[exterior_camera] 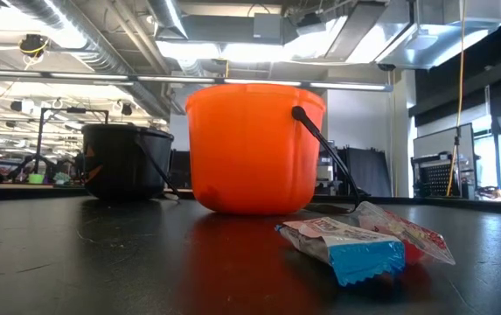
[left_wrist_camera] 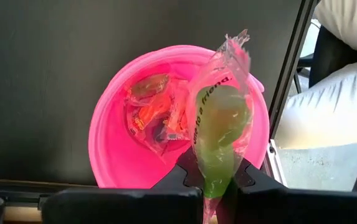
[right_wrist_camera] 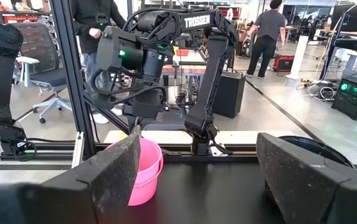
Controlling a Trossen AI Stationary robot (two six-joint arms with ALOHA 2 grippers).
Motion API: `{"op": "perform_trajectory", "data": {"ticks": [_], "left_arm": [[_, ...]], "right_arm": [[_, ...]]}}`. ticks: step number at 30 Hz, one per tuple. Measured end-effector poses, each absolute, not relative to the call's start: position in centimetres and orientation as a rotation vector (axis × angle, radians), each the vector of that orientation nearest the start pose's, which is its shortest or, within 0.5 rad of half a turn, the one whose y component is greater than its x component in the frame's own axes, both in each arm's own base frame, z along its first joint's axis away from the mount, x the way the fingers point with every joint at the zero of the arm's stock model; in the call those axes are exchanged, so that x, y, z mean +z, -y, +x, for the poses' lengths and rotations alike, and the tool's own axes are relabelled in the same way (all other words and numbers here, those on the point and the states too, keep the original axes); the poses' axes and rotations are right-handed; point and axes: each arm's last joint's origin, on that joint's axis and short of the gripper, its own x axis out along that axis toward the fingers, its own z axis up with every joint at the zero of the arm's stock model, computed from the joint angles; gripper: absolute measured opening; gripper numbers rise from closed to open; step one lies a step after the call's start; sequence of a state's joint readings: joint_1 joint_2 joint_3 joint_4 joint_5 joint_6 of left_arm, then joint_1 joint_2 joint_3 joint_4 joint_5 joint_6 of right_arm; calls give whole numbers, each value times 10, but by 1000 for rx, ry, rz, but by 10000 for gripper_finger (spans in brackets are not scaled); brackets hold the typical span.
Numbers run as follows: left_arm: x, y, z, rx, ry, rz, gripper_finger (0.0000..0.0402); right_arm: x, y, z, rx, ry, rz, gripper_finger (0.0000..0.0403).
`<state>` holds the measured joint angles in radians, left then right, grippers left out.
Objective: Sort candy
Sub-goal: Put the transparent candy into the pink bucket, then put the white chocolate into the black bucket
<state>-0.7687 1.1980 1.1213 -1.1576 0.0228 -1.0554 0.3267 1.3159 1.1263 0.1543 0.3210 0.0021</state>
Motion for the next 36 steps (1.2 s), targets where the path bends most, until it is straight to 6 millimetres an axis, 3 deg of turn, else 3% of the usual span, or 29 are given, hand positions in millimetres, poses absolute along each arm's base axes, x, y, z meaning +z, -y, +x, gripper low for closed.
{"op": "perform_trajectory", "data": {"ticks": [14,29,32,36], "left_arm": [[297,143,138,83,-1411,-444,10],[297,148,132,99,-1426,-487,206],[298,150,133,72,-1423,-496,209],[298,151,135,8,-1393,-435,177]], "right_arm": [[368,-88,288,6,-33,-9,319],[368,-88,288,6,-34,-9,319],[368,-88,288,6,-34,-9,319],[368,-88,288,6,-34,-9,319]]}}
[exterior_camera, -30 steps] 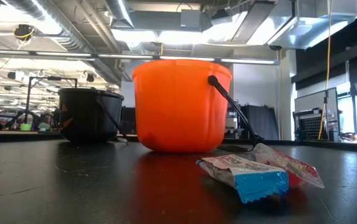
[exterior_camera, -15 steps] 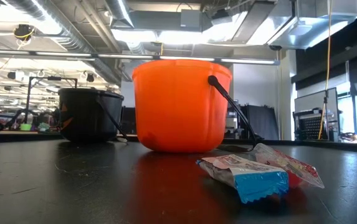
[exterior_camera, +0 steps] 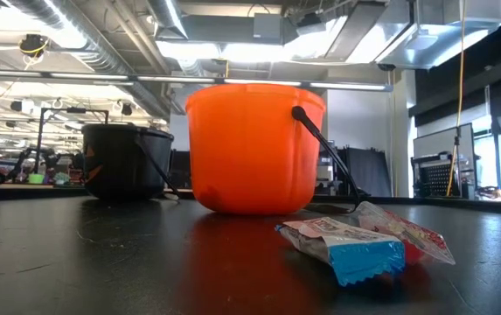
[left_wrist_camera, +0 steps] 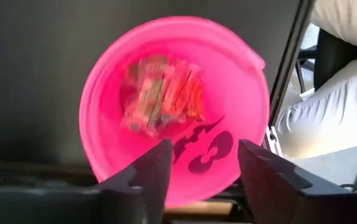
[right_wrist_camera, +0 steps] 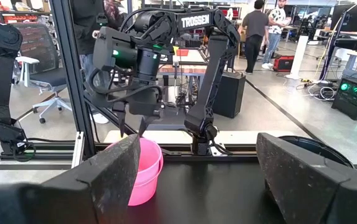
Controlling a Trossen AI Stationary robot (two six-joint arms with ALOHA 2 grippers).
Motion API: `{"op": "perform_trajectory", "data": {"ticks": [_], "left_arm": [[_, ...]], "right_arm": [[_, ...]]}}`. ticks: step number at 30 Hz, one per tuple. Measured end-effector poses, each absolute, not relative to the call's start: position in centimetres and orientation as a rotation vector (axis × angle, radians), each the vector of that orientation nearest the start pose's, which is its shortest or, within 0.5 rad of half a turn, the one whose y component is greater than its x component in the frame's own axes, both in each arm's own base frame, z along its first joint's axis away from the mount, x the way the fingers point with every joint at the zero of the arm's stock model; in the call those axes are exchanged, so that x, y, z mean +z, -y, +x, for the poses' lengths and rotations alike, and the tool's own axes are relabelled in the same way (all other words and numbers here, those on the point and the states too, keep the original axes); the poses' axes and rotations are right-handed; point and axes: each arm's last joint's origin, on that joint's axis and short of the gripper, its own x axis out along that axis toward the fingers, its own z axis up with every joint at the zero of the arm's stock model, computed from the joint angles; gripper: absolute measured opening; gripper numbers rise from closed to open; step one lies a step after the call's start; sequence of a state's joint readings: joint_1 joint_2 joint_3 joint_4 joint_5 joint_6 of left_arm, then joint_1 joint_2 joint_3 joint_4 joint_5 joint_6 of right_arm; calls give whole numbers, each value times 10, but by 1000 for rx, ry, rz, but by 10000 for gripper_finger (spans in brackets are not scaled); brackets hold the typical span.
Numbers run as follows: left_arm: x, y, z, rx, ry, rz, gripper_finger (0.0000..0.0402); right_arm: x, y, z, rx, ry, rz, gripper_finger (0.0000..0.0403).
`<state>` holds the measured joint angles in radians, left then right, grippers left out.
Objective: Sort candy
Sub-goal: Put the white chocolate into the black bucket
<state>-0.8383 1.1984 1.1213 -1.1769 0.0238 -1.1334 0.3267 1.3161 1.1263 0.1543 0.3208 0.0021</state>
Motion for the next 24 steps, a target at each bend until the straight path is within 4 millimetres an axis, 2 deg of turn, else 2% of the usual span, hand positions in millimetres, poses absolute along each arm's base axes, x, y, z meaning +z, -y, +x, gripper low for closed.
{"op": "perform_trajectory", "data": {"ticks": [6,11,14,18,24], "left_arm": [[303,157,145,-124,-1194,-276,81],[309,153,158,-4,-915,-123,25],[314,152,165,49,-757,1,6],[325,156,173,30,-590,193,3],[344,154,171,-68,-469,317,1]], "right_arm": [[368,-88,288,6,-34,-9,319],[368,-88,288,6,-34,-10,319],[368,-88,288,6,-34,-9,319],[368,-88,288,6,-34,-9,319],[368,-88,288,6,-34,-10,319]]}}
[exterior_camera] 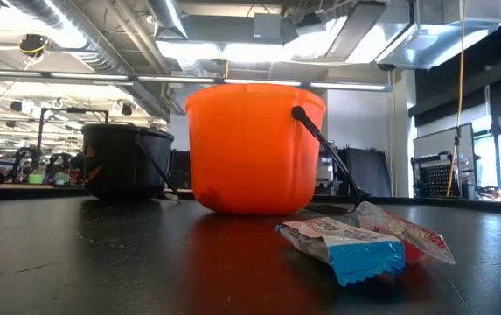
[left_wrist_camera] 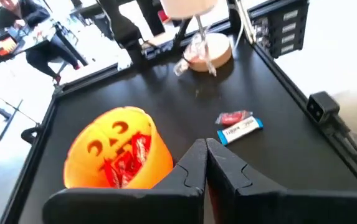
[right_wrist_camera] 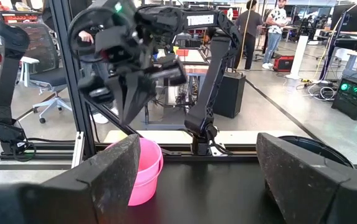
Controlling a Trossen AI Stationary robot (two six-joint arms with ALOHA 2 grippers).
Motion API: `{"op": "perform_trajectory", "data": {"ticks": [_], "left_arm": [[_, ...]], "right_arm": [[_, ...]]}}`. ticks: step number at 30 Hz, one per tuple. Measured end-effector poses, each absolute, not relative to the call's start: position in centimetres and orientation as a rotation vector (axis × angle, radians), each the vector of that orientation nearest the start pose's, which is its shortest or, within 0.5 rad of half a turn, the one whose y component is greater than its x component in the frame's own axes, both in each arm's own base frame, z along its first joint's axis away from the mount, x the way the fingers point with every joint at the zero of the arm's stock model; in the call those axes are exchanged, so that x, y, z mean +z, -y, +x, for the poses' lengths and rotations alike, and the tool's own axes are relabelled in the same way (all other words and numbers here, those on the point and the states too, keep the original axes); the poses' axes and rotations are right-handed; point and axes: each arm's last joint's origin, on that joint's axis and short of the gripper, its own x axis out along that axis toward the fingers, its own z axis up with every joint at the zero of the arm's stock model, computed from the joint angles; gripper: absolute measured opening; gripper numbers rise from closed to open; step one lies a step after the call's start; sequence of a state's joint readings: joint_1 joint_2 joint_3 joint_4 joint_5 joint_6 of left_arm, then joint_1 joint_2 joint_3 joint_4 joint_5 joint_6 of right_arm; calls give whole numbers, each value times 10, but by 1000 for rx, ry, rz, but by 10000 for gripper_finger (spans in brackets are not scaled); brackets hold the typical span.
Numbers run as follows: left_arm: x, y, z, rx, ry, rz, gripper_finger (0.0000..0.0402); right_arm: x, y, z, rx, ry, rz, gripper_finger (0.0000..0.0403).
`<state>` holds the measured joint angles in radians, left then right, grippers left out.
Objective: Sort candy
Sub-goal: Put the white chocolate into the black bucket
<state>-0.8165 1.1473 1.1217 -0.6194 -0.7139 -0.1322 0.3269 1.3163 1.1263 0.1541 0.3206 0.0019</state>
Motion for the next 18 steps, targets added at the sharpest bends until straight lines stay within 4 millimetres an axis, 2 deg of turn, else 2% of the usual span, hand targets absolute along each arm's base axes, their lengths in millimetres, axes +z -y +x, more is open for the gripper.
{"op": "perform_trajectory", "data": {"ticks": [3,6,11,14,18], "left_arm": [[352,144,161,-73,-433,295,1],[350,130,148,-76,-393,260,1],[320,114,138,-103,-204,187,1],[301,108,139,-128,-72,180,1],[285,101,143,-72,46,201,1]], "right_arm": [[368,-88,288,6,-34,-10,319],[368,-88,288,6,-35,-10,319],[368,-88,288,6,-35,-10,319],[368,-88,288,6,-36,-10,319],[368,-88,288,6,-35,-10,319]]}}
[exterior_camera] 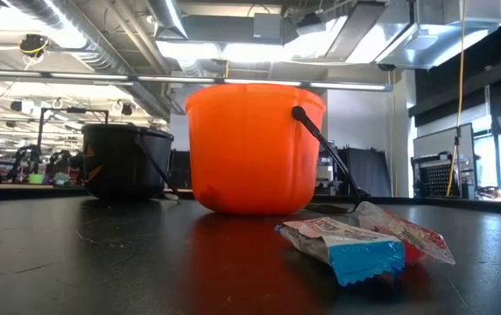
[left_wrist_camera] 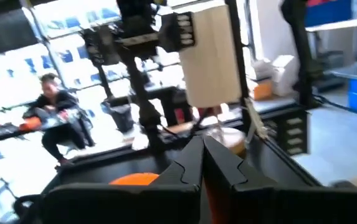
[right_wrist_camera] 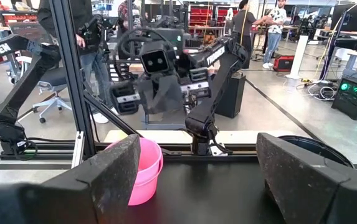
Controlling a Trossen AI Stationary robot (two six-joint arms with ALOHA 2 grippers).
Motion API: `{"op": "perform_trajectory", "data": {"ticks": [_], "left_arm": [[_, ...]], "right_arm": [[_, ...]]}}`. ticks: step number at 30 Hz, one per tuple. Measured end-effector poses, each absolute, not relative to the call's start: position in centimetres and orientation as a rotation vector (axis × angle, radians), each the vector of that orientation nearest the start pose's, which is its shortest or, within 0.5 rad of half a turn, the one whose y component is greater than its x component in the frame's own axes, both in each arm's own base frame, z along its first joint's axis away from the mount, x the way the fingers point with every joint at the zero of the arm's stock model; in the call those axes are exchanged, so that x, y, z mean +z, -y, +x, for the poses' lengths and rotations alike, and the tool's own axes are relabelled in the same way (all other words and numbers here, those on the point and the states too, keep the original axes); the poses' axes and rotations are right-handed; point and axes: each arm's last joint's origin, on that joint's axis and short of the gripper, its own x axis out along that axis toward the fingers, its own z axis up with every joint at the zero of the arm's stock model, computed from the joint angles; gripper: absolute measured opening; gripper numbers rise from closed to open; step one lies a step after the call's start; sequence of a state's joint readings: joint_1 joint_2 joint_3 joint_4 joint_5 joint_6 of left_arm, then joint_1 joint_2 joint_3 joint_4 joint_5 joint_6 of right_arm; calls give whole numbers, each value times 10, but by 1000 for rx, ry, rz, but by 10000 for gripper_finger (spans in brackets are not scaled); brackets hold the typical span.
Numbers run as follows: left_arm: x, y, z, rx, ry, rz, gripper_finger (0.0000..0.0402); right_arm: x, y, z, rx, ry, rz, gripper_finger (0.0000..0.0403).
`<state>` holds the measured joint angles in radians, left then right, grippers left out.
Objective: Sort candy
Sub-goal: Put the white chocolate into the black bucket
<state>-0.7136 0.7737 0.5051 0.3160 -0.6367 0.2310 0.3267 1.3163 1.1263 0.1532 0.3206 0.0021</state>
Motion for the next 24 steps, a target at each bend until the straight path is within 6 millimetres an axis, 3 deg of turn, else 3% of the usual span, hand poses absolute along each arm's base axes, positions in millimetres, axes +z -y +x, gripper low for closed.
{"op": "perform_trajectory", "data": {"ticks": [6,12,17,24], "left_arm": [[272,91,150,-4,43,149,2],[272,87,152,16,48,36,2],[273,87,152,14,57,-56,2],[274,87,152,12,62,-122,2]], "right_arm": [[369,-88,288,6,-26,-7,319],[373,-88,288,7,18,13,319],[375,-90,289,73,39,169,319],[374,-90,290,51,31,222,319]]}}
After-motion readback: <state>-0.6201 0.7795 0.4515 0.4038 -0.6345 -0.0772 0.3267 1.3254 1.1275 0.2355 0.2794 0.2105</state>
